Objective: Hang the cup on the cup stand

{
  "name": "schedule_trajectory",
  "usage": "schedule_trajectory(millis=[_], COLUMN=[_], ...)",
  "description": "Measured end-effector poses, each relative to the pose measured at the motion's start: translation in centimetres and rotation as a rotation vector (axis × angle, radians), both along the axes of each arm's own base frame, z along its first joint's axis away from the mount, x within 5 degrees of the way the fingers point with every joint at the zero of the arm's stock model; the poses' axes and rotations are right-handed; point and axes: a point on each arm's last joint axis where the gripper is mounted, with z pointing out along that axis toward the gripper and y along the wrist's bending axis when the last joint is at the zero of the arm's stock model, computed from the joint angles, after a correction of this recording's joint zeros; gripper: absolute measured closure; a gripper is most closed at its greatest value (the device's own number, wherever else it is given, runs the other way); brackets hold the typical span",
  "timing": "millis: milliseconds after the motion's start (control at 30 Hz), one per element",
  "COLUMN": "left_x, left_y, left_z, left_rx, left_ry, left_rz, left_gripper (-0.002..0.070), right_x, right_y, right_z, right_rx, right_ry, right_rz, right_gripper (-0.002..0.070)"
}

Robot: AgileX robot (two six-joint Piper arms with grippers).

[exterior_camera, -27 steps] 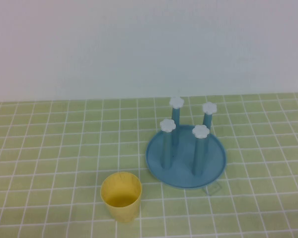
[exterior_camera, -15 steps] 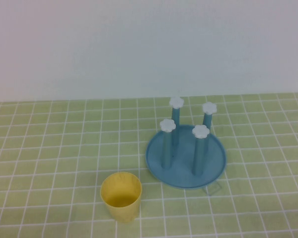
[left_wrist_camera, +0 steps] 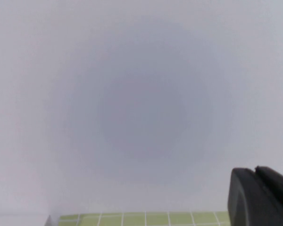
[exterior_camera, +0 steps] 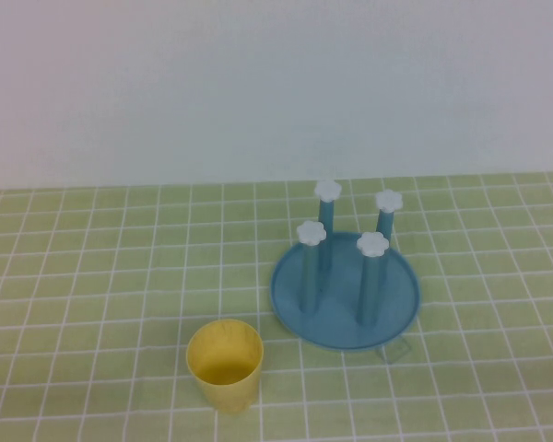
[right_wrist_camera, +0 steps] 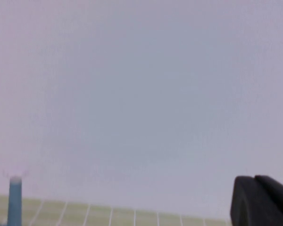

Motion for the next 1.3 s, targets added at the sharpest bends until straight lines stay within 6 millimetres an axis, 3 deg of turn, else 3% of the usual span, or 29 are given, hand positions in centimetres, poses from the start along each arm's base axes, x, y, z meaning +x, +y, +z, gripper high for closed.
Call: schedule_trajectory(millis=[200,633,767,867,967,1100,1300], left_x=[-0.2,-0.5,-1.5,-2.8,-3.3,-2.3,-0.1], left_y=[0.1,0.4,0.1,-0.1,-0.2,-0.4,-0.8], left_z=[0.7,1.7,5.6,8.5,10.3,10.5,10.1], left_rx=[-0.001,-0.225,-0.124,-0.074,-0.071,-0.067,-0.163], left_ry=[-0.081,-0.181,-0.2,-0.176,-0.1,0.193,0.315], left_rz=[0.008,-0.02,-0.032,-0.035,-0.042,-0.051,-0.097], left_gripper=[0.0676,0.0676,0.0676,0.0676,0.0676,0.0676,0.0677], right_x=[-0.4,-0.5,-0.4,-0.6,-1.2,-2.3,-2.0], right_y=[0.1,0.1,0.0,0.0,-0.1,-0.3,-0.3], right_z=[1.5,1.9,1.7,2.8,5.0,7.1,7.4], right_rx=[0.004,0.015,0.001,-0.007,-0.031,-0.043,0.002], right_ry=[-0.169,-0.215,-0.16,-0.082,-0.057,0.018,0.251], right_rz=[0.014,0.013,0.006,-0.004,-0.016,-0.034,-0.021], right_gripper=[0.0678,0.0678,0.0678,0.0678,0.0678,0.0678,0.0678])
